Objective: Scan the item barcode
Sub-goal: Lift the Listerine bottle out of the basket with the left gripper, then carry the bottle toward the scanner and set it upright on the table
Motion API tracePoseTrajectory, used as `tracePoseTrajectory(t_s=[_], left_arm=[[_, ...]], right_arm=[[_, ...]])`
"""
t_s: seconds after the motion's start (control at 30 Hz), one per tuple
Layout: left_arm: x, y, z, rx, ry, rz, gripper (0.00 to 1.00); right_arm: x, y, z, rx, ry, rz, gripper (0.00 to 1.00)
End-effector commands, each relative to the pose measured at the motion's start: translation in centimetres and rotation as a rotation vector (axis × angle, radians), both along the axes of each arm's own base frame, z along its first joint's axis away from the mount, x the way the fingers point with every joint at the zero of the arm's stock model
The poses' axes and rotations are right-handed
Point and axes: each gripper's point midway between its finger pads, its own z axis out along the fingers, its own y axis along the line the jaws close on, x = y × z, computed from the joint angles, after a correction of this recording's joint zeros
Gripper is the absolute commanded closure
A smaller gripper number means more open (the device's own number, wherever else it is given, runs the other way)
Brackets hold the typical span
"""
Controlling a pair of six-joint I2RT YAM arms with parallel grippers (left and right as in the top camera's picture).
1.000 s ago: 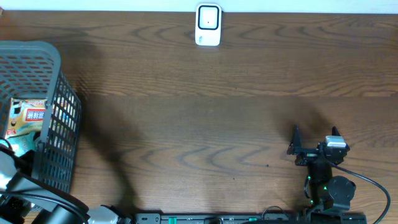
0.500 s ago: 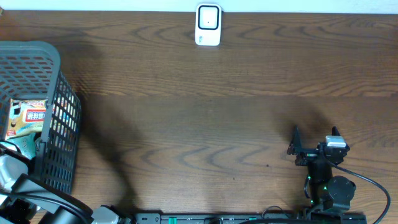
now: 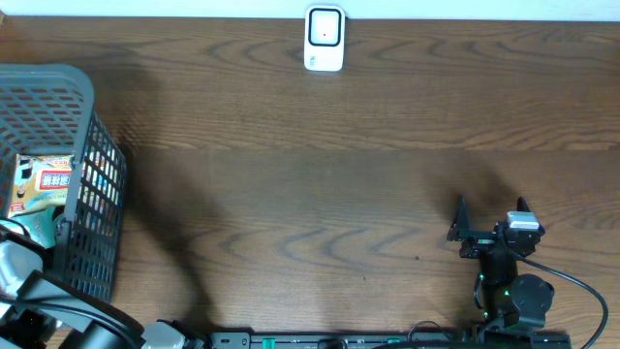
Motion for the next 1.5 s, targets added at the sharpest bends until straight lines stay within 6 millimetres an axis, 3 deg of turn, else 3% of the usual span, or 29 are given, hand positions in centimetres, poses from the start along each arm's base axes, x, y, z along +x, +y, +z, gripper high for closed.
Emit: tracePoseTrajectory(t_s=[0.0, 0.13, 0.33, 0.57, 0.67, 0.77, 0.87, 0.93, 1.1, 1.23, 1.33, 1.43, 1.47], left_arm=[[2.2, 0.6, 1.3, -0.024, -0.093, -0.061, 0.60], [4.6, 1.7, 4.6, 0.012, -0.208, -0.081, 0.61], [7.6, 3.4, 11.3, 0.130, -0.381, -0.124, 0.61], [10.5, 3.9, 23.5, 0.371, -0.645, -0.228, 0.61], [11.9, 2.4, 29.4, 0.451, -0.820, -0.296, 0.61], [13.8, -0.9, 35.0, 0.499, -1.022, -0.406, 0.61], [15.5, -5.0, 37.8, 0.479, -1.144, -0.518, 0.61], [17.6, -9.6, 39.0, 0.436, -1.206, -0.651, 0.61], [21.8, -18.1, 38.4, 0.363, -1.219, -0.881, 0.61], [24.7, -25.1, 35.2, 0.363, -1.107, -1.116, 0.61], [26.2, -30.7, 30.4, 0.318, -0.958, -1.305, 0.61], [26.7, -35.1, 25.0, 0.274, -0.781, -1.446, 0.61], [26.8, -38.1, 21.2, 0.240, -0.677, -1.544, 0.61]], right_arm=[[0.0, 0.0, -0.1, 0.010, 0.000, -0.001, 0.01], [0.0, 0.0, -0.1, 0.010, 0.000, -0.001, 0.01], [0.0, 0.0, -0.1, 0.010, 0.000, -0.001, 0.01], [0.0, 0.0, -0.1, 0.010, 0.000, -0.001, 0.01], [0.0, 0.0, -0.1, 0.010, 0.000, -0.001, 0.01], [0.0, 0.0, -0.1, 0.010, 0.000, -0.001, 0.01], [0.0, 0.0, -0.1, 0.010, 0.000, -0.001, 0.01], [0.0, 0.0, -0.1, 0.010, 0.000, -0.001, 0.01], [0.0, 0.0, -0.1, 0.010, 0.000, -0.001, 0.01], [0.0, 0.0, -0.1, 0.010, 0.000, -0.001, 0.01], [0.0, 0.0, -0.1, 0.010, 0.000, -0.001, 0.01], [0.0, 0.0, -0.1, 0.010, 0.000, -0.001, 0.01], [0.0, 0.0, -0.1, 0.010, 0.000, -0.001, 0.01]])
